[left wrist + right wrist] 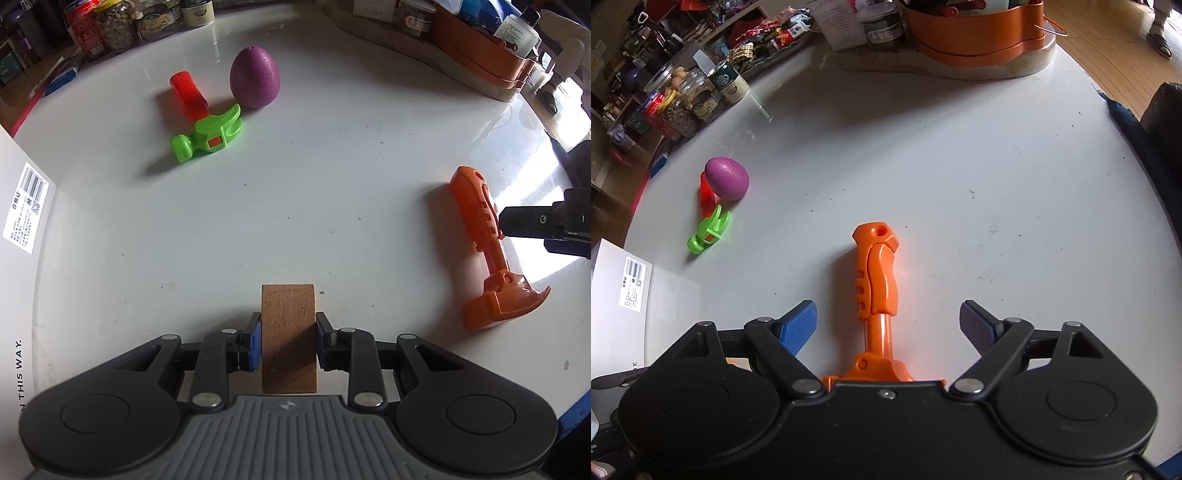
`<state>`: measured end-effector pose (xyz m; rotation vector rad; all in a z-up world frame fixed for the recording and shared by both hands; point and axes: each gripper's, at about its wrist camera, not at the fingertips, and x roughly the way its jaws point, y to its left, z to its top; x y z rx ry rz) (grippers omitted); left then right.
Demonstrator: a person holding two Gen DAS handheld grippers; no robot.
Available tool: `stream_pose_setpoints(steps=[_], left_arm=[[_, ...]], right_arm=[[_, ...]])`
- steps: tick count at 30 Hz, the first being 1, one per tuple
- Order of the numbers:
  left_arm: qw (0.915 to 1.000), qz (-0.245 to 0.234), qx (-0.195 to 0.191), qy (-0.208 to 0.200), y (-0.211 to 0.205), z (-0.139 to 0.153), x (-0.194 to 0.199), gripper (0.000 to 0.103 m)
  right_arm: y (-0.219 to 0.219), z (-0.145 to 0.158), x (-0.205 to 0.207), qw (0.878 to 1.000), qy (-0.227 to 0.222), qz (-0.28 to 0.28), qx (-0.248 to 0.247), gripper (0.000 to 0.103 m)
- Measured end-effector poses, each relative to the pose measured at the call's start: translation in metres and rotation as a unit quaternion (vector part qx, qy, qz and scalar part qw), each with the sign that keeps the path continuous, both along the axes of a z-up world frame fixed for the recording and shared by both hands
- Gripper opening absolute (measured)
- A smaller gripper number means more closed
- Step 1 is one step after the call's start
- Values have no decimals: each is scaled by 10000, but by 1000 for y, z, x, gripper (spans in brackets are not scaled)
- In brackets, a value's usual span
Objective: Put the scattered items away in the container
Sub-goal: 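Lift and carry the wooden block and orange hammer over the box with both tools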
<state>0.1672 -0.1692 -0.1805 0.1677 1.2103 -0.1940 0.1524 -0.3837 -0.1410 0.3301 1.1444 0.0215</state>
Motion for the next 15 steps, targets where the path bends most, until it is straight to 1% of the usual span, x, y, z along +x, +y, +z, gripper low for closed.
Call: stream_pose_setpoints(steps=[1,4,6,8,10,12,14,15], left_arm=[[10000,-1,7,5,1,0,-1,29],[10000,12,11,31,6,-2,-1,29],[10000,38,2,50,9,-3,-1,29],[10000,48,7,58,11,-4,0,29],[10000,41,7,58,13,-5,-1,29],[10000,21,13,63,13,-5,-1,29],[10000,23,13,67,15,-5,-2,29],[10000,23,8,68,15,-5,-2,29]], right_arm=[[6,0,0,9998,-26,182,-17,82],[24,-4,2,9986,135,503,-82,75],[34,-9,3,9976,190,586,-314,70],[40,-15,4,9963,212,608,-572,70],[41,-20,5,9960,296,646,-544,55],[37,-25,5,9969,392,564,-374,25],[31,-26,4,9981,426,454,20,19],[29,-26,3,9982,433,391,113,18]])
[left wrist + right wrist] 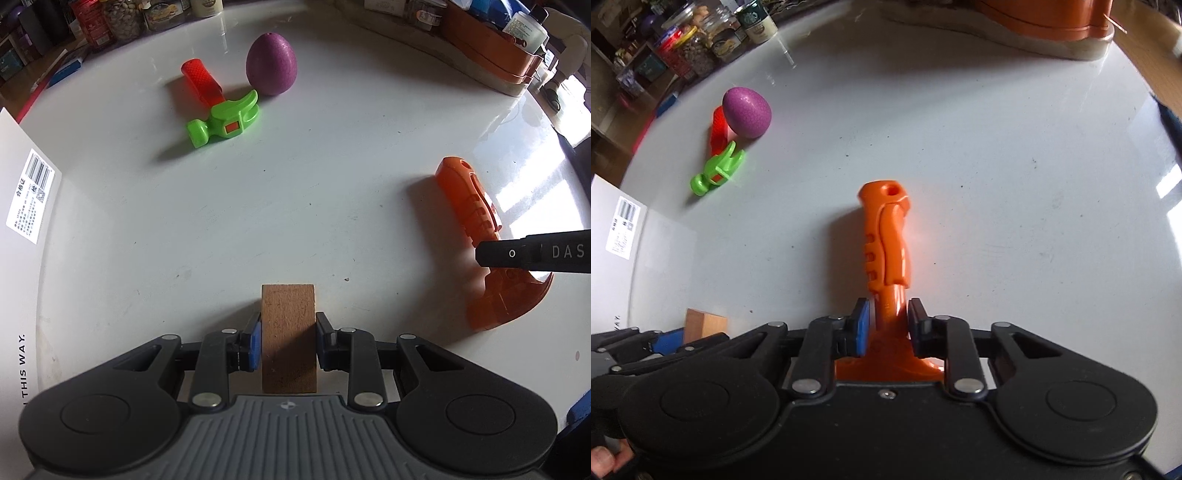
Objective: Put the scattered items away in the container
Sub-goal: 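Lift and carry the wooden block and orange hammer over the box with both tools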
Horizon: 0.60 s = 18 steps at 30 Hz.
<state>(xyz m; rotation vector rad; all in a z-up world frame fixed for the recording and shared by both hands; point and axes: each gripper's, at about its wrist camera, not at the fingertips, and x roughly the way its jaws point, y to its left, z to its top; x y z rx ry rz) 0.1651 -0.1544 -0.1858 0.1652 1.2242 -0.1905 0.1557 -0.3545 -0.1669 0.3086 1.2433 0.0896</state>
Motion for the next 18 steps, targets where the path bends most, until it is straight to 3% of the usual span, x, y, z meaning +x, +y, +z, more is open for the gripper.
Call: stream_pose_setpoints(steps=[4,8,18], left_arm=[[10000,-19,-37,-37,0,4,-3,29],[9998,-94,-7,-191,3,18,-6,29],[9973,-224,-96,-687,17,86,-22,29]], right_arm=[[3,7,-2,9998,-124,-41,-161,18],[2,18,-3,9995,-291,-129,-5,18],[0,34,-8,9985,-505,-180,100,18]])
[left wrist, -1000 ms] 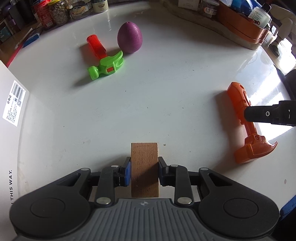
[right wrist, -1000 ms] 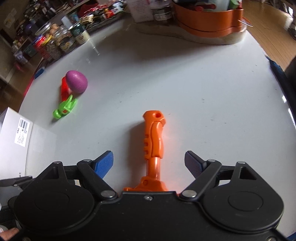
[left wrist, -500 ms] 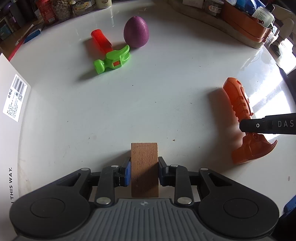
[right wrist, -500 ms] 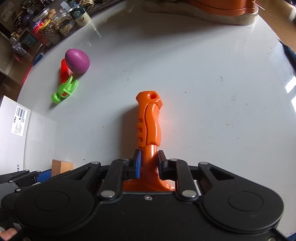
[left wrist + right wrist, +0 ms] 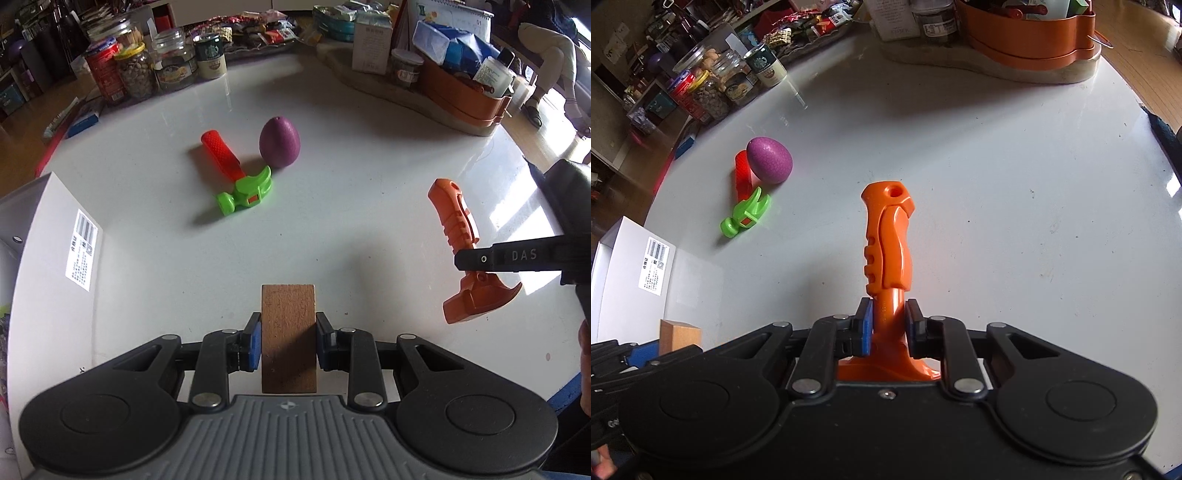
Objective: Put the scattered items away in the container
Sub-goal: 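Lift and carry the wooden block and orange hammer over the box with both tools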
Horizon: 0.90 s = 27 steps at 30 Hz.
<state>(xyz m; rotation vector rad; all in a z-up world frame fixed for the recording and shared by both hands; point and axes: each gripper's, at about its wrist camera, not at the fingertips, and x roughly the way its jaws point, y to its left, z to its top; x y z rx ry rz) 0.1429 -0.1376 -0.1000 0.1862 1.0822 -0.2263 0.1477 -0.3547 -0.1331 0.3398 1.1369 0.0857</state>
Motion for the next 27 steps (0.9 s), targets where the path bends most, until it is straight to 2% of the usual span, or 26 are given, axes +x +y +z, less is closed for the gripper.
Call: stream_pose_setpoints(steps=[5,9,13,17,22,27], left_arm=[[9996,101,-22,-273,23,33,-5,29],[9984,290,-53,-475,61,64,-10,29],[9951,623,-31,-762,107,97,-19,29],[9890,1089,7,-997,157,118,-22,29],[9796,1678,34,-1104,219,122,-23,29],[9737,2093,-66,-899,266,97,-21,29]], right_arm=[[7,7,-3,9999,-122,66,4,18],[15,14,-7,9996,-224,145,21,18],[28,18,-9,9991,-288,299,-26,18],[47,23,-11,9978,-362,539,-133,18],[73,32,-15,9956,-478,798,-120,18],[103,39,-20,9928,-503,1070,-216,18]])
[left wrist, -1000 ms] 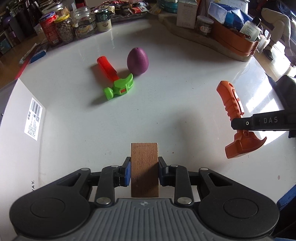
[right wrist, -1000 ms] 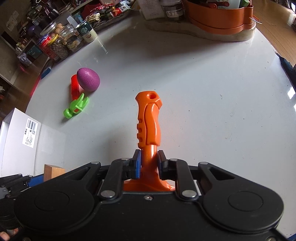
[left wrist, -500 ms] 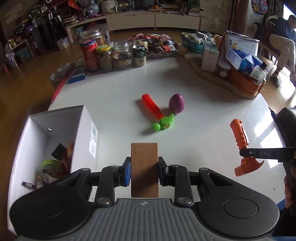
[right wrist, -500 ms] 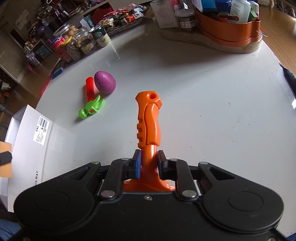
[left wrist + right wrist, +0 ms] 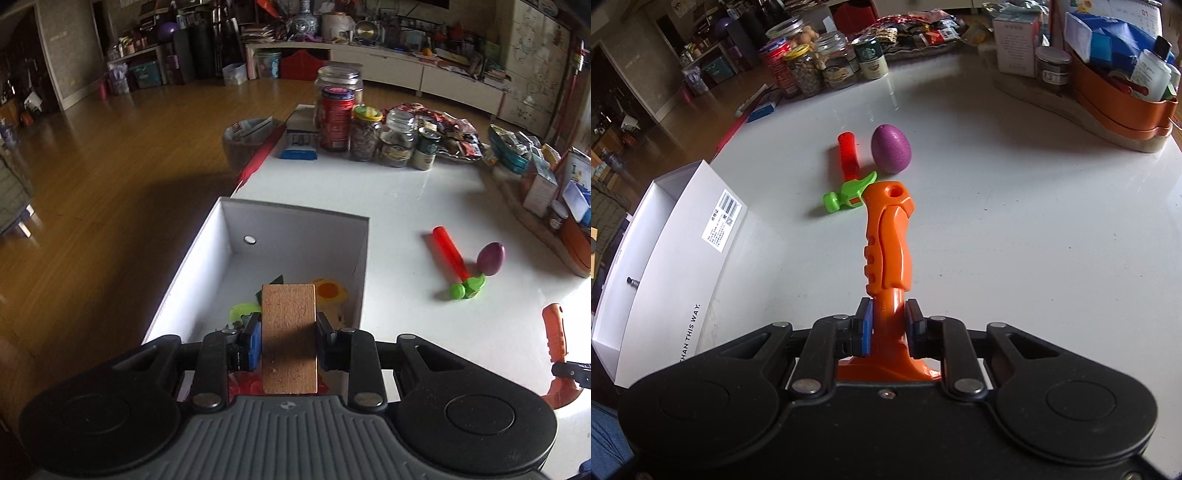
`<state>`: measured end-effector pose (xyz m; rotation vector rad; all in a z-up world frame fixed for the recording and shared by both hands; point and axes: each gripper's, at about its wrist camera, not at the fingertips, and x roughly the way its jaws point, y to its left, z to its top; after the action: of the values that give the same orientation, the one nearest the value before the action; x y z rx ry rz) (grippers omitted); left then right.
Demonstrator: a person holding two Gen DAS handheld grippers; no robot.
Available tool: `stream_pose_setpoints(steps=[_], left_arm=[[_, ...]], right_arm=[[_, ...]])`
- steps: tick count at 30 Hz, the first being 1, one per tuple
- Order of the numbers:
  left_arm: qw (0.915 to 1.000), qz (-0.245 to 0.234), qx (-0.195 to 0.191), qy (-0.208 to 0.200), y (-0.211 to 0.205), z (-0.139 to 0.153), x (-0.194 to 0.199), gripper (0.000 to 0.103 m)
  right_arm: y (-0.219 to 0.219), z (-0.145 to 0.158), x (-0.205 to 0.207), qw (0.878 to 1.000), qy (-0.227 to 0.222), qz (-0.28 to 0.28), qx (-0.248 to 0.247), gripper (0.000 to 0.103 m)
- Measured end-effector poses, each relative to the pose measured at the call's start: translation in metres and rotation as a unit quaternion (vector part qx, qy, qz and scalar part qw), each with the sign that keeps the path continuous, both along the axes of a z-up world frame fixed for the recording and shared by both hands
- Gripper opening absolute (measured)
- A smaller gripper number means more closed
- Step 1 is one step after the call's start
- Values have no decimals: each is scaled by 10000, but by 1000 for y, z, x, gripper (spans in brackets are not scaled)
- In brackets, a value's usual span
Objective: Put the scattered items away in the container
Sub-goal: 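Lift and carry the wooden block and orange hammer over the box with both tools, then open both tools to drop the wooden block and orange hammer into the box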
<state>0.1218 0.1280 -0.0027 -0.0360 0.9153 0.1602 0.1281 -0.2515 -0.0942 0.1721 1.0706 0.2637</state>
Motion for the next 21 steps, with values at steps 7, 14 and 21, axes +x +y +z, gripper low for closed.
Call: stream_pose_setpoints(steps=[7,14,21], left_arm=[[9987,260,-314,294,30,-46,3,29],[9977,238,-404,489,43,-72,3,44],[9996,145,-223,92,42,-56,-4,66]], right_arm=[[54,23,3,9992,-31,390,-59,18],[133,73,15,9935,-413,1061,0,18],[213,93,34,9860,-550,1568,141,18]])
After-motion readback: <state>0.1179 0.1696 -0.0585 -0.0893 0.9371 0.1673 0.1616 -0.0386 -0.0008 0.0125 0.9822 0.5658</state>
